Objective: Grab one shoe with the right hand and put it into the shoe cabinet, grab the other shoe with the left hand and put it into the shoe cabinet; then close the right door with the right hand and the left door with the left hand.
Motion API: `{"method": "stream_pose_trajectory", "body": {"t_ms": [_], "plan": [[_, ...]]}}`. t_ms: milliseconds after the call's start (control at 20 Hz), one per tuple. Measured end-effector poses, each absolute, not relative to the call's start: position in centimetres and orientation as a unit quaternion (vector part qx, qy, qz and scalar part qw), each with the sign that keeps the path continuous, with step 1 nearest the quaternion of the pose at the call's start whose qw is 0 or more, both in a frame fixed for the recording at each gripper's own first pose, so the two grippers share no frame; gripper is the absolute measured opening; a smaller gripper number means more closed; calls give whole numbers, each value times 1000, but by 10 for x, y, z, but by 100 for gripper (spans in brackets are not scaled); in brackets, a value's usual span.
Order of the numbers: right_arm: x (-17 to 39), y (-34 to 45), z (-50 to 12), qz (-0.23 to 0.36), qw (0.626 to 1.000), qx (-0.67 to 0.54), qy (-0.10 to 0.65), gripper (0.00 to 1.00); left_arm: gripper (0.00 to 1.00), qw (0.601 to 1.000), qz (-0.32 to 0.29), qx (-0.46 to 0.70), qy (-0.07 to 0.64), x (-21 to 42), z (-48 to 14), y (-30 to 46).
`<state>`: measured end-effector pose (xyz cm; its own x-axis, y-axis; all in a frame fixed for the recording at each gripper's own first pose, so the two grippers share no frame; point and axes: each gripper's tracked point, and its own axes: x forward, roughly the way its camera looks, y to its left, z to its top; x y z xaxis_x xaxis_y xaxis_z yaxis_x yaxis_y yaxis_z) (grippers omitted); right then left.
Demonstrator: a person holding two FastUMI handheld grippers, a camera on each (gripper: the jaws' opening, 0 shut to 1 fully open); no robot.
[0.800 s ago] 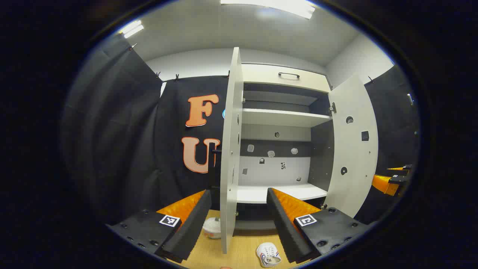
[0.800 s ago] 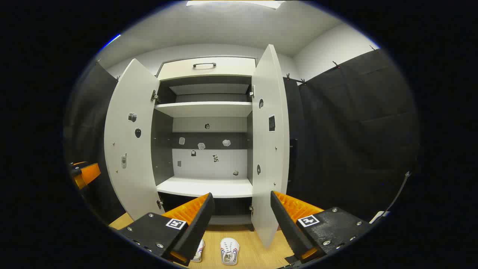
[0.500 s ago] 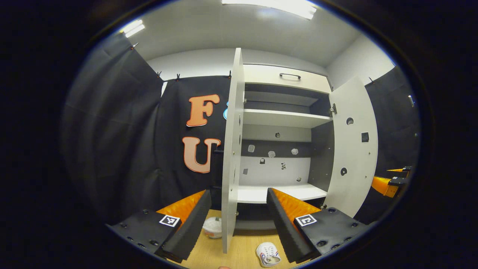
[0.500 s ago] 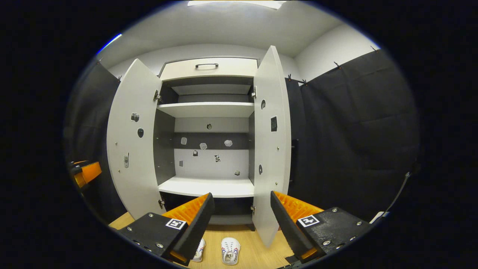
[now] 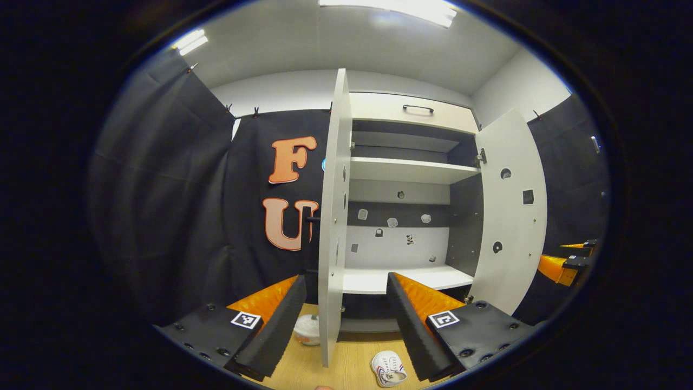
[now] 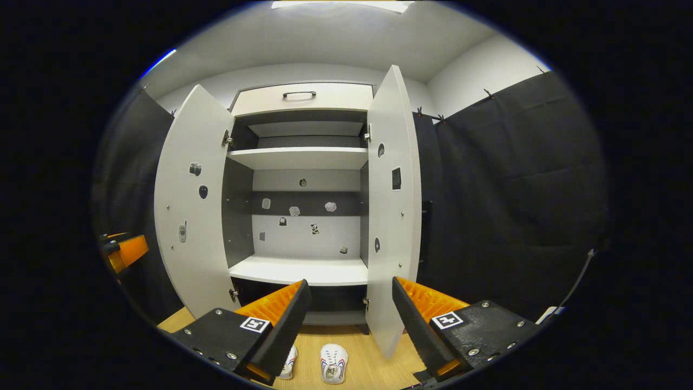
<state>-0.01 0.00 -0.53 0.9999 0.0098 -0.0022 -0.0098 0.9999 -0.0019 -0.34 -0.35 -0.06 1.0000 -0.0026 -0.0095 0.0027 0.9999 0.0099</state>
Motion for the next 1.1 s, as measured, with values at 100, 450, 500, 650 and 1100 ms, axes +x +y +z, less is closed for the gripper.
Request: {"method": "stream_pose_trajectory", "body": {"t_ms": [100,450,500,650,1100], "plan": [[2,-1,-11,3,1000,0,6,93,96,1000,-2,6,6,-3,-2,-5],[21,2,-65,5,999,-1,46,93,96,1000,5,6,9,-1,-5,-3],[25,4,-77,5,998,-1,56,93,96,1000,6,6,10,-1,-6,-1],[35,10,-121,7,996,-4,91,93,96,1000,10,8,11,0,-6,1],[66,21,-268,16,979,-18,205,94,96,999,37,15,22,-1,-14,22]]}}
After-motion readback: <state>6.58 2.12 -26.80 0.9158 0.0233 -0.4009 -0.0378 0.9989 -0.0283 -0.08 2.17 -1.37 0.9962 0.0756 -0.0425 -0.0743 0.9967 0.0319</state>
